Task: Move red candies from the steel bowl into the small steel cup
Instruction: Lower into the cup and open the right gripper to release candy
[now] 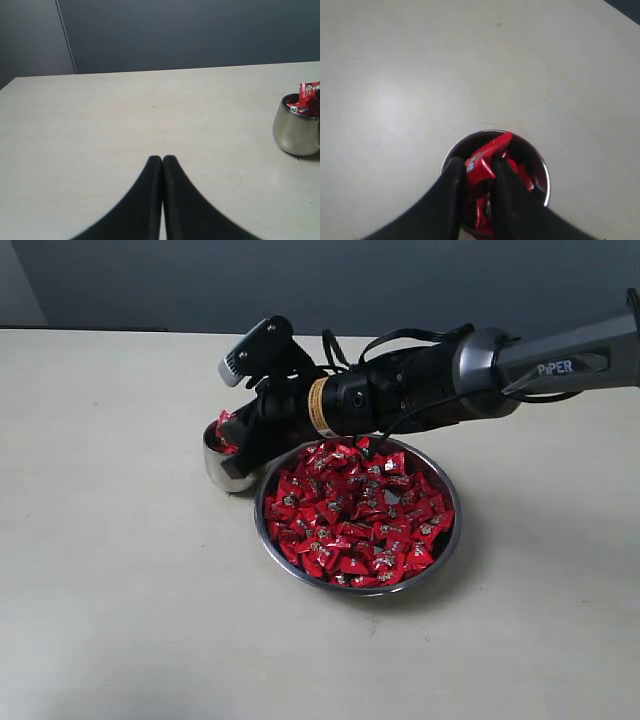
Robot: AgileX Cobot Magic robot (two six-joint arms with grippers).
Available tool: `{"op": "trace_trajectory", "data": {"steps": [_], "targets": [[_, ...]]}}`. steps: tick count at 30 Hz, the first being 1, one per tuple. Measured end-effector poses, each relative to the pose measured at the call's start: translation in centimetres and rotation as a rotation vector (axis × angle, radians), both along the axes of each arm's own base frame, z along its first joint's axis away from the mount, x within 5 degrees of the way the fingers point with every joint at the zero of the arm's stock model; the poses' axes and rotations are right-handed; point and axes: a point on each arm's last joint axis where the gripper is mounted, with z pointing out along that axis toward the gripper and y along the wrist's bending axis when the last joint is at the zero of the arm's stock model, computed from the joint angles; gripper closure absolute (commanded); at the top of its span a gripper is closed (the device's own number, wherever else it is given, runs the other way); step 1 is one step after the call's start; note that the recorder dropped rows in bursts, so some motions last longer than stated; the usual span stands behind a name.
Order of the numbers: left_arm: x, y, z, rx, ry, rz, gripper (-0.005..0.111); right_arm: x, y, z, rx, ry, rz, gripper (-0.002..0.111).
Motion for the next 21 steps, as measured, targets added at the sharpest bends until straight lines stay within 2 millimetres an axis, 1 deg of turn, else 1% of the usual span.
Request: {"op": "trace_trajectory", "data": {"steps": [8, 9, 10, 11, 13, 21], "targets": [[0.0, 0.0, 0.0, 0.0, 0.0, 0.0, 0.106, 0.47, 0.11, 0.41, -0.002, -0.015, -0.027, 0.108], [0.0, 0.0, 0.0, 0.0, 0.0, 0.0, 0.106, 0.48, 0.09, 0.4, -0.003, -0.013, -0.03, 0.1], [0.0, 0.0, 0.0, 0.0, 0.0, 0.0, 0.106, 0.52, 0.06, 0.38, -0.004, -0.009, -0.038, 0.094], [0.0, 0.0, 0.0, 0.0, 0.0, 0.0, 0.106, 0.52, 0.06, 0.38, -0.004, -0.008, -0.039, 0.082], [0.0, 0.0, 0.0, 0.0, 0.0, 0.0, 0.106, 0.53, 0.07, 0.4, 0.0, 0.001, -0.045, 0.071], [0.0, 0.0, 0.0, 0.0, 0.0, 0.0, 0.106, 0.49, 0.06, 0.33, 0.011, 0.054, -0.078, 0.07]]}}
